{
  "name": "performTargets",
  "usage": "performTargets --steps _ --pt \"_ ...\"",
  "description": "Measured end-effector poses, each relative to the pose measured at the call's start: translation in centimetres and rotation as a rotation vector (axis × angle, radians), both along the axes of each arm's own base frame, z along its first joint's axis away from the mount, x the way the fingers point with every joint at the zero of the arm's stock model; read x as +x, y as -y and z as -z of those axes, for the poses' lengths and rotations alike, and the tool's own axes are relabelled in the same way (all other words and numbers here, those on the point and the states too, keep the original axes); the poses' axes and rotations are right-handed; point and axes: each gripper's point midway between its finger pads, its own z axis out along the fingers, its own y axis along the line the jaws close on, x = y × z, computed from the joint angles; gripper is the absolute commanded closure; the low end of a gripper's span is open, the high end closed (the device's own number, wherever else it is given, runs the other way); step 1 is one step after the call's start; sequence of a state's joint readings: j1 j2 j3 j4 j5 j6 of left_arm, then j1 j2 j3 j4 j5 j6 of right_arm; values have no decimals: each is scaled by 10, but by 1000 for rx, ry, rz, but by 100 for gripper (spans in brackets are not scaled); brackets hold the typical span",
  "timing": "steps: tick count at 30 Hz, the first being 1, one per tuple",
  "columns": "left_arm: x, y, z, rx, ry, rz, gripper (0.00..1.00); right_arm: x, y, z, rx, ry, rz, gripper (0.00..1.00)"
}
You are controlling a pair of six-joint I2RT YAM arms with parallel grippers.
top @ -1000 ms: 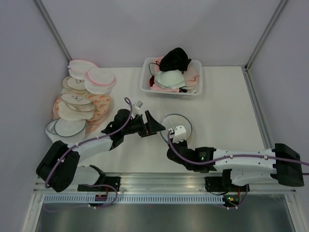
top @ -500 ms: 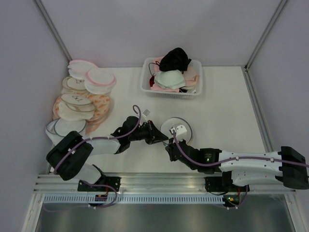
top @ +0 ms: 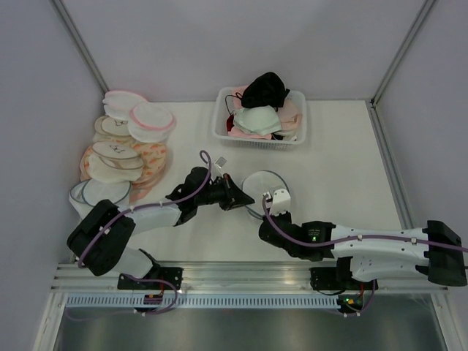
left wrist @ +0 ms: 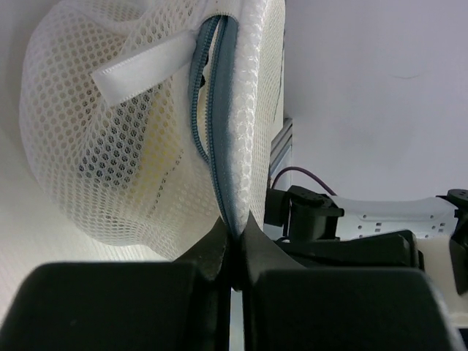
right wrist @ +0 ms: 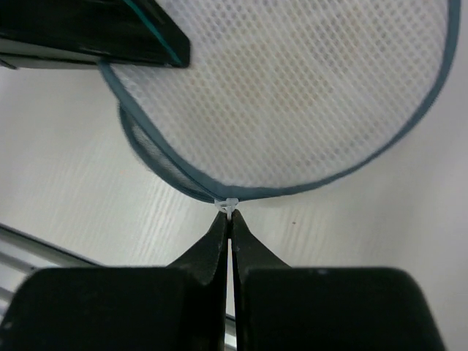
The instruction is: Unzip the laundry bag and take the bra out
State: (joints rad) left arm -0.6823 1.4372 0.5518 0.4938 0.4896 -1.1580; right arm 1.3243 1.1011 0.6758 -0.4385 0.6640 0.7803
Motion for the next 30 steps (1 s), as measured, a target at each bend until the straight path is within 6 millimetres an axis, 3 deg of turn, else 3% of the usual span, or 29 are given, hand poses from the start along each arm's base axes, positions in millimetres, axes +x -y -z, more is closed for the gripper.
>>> performTargets --steps 4,10,13,17,18,19,20,22,23,27,30 --pt "3 4 -5 4 23 32 98 11 26 7 -60 -1 102 100" --pt "14 6 1 51 53 80 98 50 79 18 -121 3 343 100" --pt "25 3 0 82 77 104 98 59 88 16 -129 26 395 100" --pt "46 -1 -5 117 116 139 97 64 82 14 -126 43 384 99" --pt "50 0 -7 120 126 153 91 65 79 13 -121 42 369 100" --pt "58 -1 -9 123 137 155 78 65 76 13 -115 41 354 99" --pt "65 -1 -10 127 148 161 46 65 73 13 -108 39 337 100" --pt "80 -1 -12 129 163 157 20 62 66 17 -95 22 288 100" --pt "85 -2 -13 131 172 152 1 59 63 20 -90 8 260 100" --pt "93 -13 -9 159 177 95 0 49 47 28 -64 -44 152 100" --pt "73 -27 1 184 146 56 0 43 29 26 -14 -71 61 99"
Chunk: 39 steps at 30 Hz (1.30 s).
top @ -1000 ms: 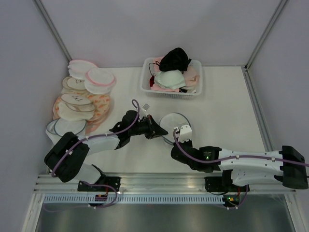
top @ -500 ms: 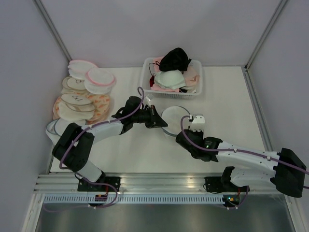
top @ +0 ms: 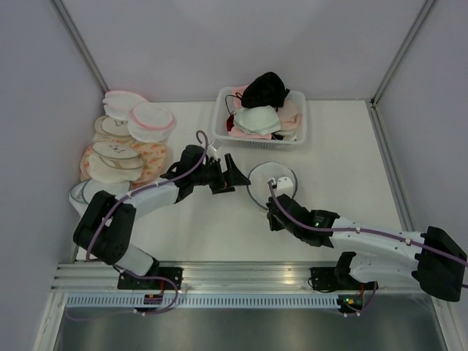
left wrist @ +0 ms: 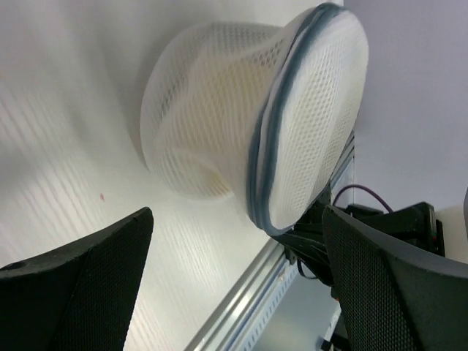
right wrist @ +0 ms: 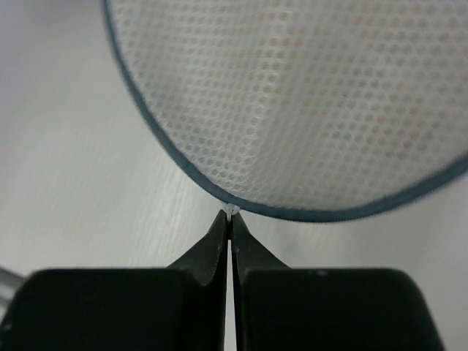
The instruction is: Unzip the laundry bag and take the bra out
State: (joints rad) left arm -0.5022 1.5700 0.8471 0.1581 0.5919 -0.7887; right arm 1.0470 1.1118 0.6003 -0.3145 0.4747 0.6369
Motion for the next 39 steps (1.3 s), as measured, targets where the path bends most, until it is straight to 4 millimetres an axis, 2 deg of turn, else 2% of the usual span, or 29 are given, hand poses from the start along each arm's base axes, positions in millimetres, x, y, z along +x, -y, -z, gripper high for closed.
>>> performTargets --steps 3,7,9,12,14,15,16,17,19,25,31,36,39 --pt "-30 -9 7 9 -36 -28 0 -14 -29 -5 111 -34 -151 100" --pt "-66 -3 5 -20 -57 -9 0 -29 -56 -19 219 -45 -306 100" --pt "-77 4 3 -35 -62 2 0 -33 -64 -22 242 -47 -354 100" --pt "-82 15 2 -58 -71 12 3 -39 -71 -21 255 -65 -404 100" --pt "-83 21 3 -69 -78 18 16 -43 -73 -19 257 -80 -428 100" --pt "-83 26 6 -70 -90 21 27 -44 -74 -19 260 -85 -435 100" --pt "-83 30 10 -71 -102 24 56 -45 -75 -19 263 -88 -442 100" --pt "-83 32 13 -75 -113 24 73 -46 -75 -19 266 -90 -446 100" --pt "-83 35 17 -77 -129 24 98 -47 -75 -20 268 -91 -448 100" --pt "-81 36 16 -84 -128 16 98 -47 -72 -28 277 -74 -442 100" --pt "-71 24 13 -66 -115 -13 98 -45 -56 -14 176 -123 -380 100" --pt "-64 18 12 -40 -91 -2 98 -40 -29 11 46 -175 -256 100" --pt "-65 19 9 -28 -70 33 98 -29 -6 14 -44 -162 -125 100"
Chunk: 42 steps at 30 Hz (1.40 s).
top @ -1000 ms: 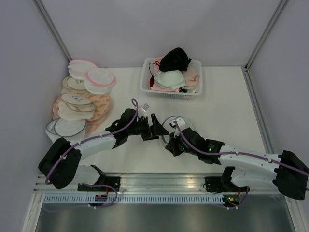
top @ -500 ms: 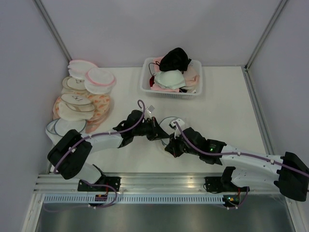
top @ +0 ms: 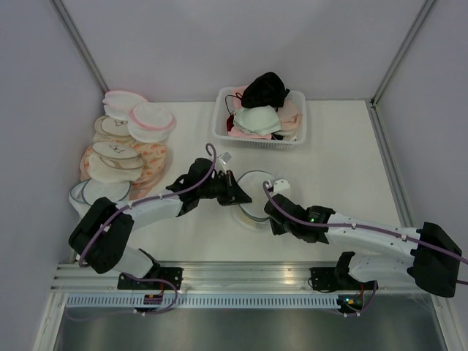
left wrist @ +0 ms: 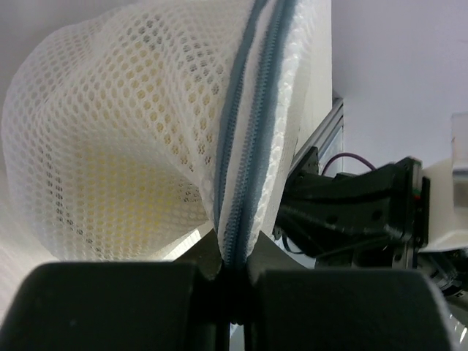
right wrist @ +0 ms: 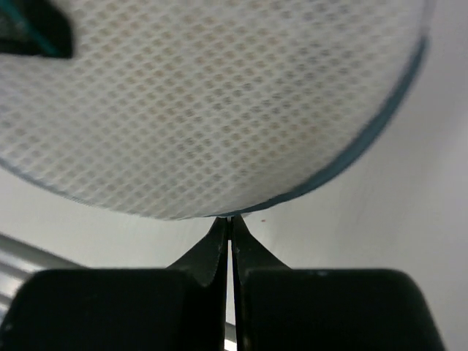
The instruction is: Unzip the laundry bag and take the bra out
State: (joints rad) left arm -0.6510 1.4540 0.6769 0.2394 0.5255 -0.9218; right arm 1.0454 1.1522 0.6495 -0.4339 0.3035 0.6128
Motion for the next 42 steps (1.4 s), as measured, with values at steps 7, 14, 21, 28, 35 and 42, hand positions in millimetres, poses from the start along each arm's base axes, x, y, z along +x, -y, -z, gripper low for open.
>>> performTargets --steps 7,14,21,28,35,42 --pt "12 11 -18 18 84 104 98 41 39 -23 -171 166 250 99" --pt "39 18 -21 44 122 216 86 63 63 -46 -262 300 386 100" --pt "68 12 5 98 80 238 0 58 60 -42 -210 287 346 100" --pt "62 -17 5 152 66 71 0 38 27 -28 -85 164 167 100" --pt "6 -33 -7 92 27 -19 1 -5 -40 -36 210 28 -180 100" --pt "-11 -8 0 58 -31 4 2 -15 -65 -46 304 10 -304 100"
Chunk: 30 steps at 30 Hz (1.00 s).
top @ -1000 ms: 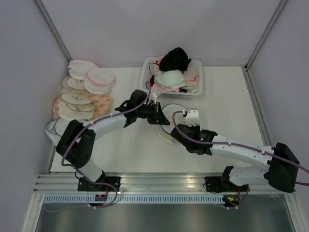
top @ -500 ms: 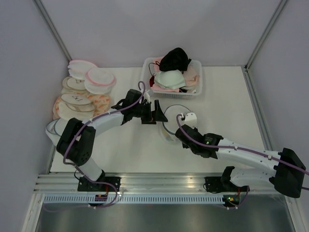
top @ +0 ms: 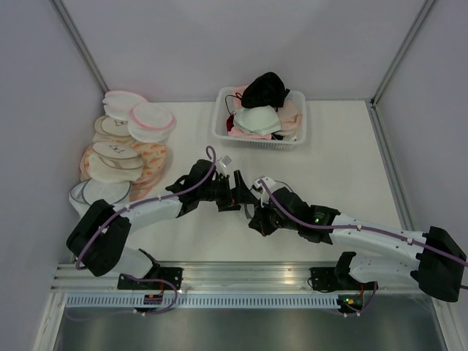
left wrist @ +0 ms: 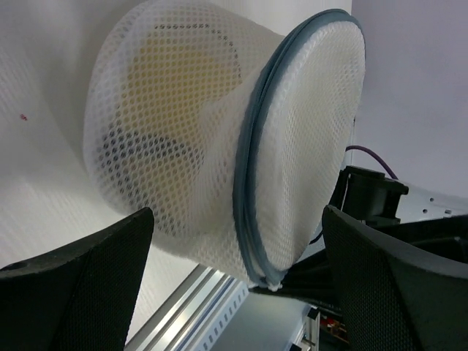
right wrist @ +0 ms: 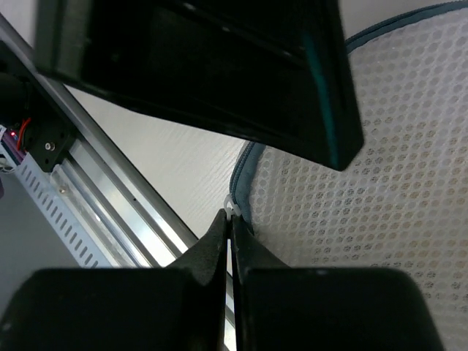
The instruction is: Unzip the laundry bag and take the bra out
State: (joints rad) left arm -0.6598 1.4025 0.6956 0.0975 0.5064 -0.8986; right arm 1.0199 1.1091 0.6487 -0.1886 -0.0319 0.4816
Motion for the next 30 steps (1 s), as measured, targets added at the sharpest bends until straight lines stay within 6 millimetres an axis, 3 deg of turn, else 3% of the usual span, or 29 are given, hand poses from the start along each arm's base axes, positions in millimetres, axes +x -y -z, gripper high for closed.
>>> performTargets --steps 3,6,7,9,17,30 --pt "1 9 8 -11 -23 -2 13 -3 -3 -1 14 -7 -19 100" --pt "4 16 10 -33 -33 -11 53 -3 -4 -2 17 -7 -20 100" --pt "5 18 9 -43 -32 -13 75 -3 -3 -1 14 -8 -20 99" --pt "7 20 7 -56 -23 -15 88 -4 0 -1 9 -10 -17 100" --pt "8 22 5 -66 -14 -16 93 0 15 2 -38 -3 44 100" --pt "13 19 10 -43 -3 -54 94 12 74 22 -276 -30 319 100"
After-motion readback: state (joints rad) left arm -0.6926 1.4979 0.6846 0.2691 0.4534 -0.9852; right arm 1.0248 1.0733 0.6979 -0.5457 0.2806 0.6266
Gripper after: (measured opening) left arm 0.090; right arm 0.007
